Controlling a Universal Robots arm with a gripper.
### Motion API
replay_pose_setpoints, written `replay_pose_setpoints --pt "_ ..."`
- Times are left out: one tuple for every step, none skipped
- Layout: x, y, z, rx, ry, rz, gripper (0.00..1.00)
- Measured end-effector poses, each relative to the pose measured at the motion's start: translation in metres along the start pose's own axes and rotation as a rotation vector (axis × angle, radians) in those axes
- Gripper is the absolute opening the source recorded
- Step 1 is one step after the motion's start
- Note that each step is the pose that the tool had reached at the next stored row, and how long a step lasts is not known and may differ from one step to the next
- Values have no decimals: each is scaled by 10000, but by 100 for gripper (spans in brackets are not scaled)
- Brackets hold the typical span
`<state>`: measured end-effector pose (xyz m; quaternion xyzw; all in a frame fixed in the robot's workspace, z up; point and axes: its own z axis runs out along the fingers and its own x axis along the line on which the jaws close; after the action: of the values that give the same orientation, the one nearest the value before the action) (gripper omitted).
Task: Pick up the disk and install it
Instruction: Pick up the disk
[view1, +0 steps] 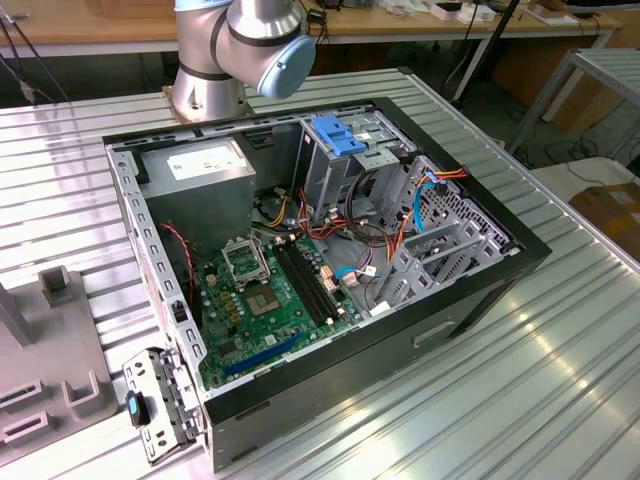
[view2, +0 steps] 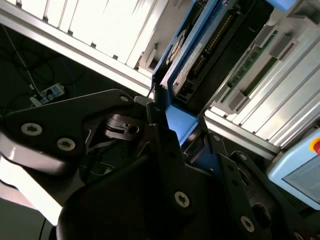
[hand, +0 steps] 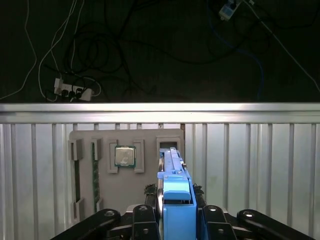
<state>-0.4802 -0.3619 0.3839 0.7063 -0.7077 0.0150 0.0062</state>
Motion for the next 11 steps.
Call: replay_pose_setpoints --pt "0 0 -9 -1 1 0 37" --pt "1 0 -18 -1 0 0 37" --pt "1 0 -46 -1 -1 0 37" --pt "2 -1 -62 -3 0 0 37" --pt "2 -1 -75 -3 0 0 37" --pt "3 -1 -86 -4 0 0 37" --pt "3 -1 -96 -6 0 0 37" --pt "4 -1 -113 -6 0 0 37" --pt "4 -2 -124 -11 0 0 37" --pt "4 -3 -134 -14 1 0 37" --pt "5 -4 -162 -17 0 -1 37"
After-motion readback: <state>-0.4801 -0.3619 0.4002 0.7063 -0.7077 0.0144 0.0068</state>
